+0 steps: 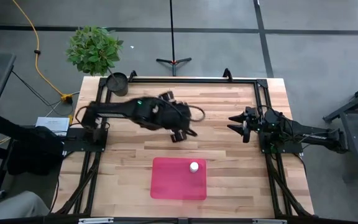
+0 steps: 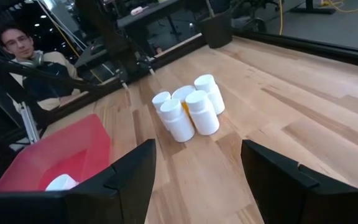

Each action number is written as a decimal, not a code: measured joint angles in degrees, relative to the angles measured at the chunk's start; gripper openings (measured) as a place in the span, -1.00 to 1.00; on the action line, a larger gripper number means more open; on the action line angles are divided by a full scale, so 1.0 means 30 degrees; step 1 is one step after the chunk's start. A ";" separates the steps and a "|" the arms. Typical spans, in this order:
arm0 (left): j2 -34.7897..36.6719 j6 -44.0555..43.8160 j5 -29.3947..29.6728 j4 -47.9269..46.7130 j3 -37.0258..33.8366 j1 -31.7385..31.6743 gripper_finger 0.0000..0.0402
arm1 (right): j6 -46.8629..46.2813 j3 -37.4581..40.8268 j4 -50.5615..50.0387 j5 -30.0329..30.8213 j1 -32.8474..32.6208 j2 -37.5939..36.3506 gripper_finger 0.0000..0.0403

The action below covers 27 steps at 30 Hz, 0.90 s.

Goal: Pick and place pill bottles into a basket
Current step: Put the white pill bottle into the red bin

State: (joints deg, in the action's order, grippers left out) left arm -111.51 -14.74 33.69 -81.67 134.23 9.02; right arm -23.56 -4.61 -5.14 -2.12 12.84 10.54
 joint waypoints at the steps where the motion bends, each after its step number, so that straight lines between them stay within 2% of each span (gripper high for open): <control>1: 0.0380 -0.0045 0.0197 0.0001 0.0000 -0.0045 0.14 | 0.0003 -0.0006 0.0010 -0.0049 0.0000 0.0002 0.12; 8: 0.2747 -0.0430 0.1443 -0.0942 0.0000 -0.0808 0.14 | 0.0003 -0.0006 -0.0046 -0.0078 0.0000 -0.0012 0.12; 17: 0.4757 -0.1160 0.1338 -0.2123 0.0000 -0.2021 0.14 | 0.0003 -0.0006 -0.0060 -0.0099 0.0000 -0.0012 0.12; 22: 0.5016 -0.1264 0.0789 -0.2795 0.0000 -0.2576 0.14 | 0.0003 -0.0013 -0.0204 -0.0099 -0.0003 -0.0012 0.12; 27: 0.5001 -0.0447 -0.0771 -0.2805 -0.0007 -0.2500 0.14 | -0.0148 -0.0013 -0.0488 -0.0097 -0.0002 -0.0012 0.12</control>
State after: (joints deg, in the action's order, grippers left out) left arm -96.51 -16.08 31.38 -90.08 134.21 1.52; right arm -24.00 -4.64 -6.61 -2.41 12.84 10.50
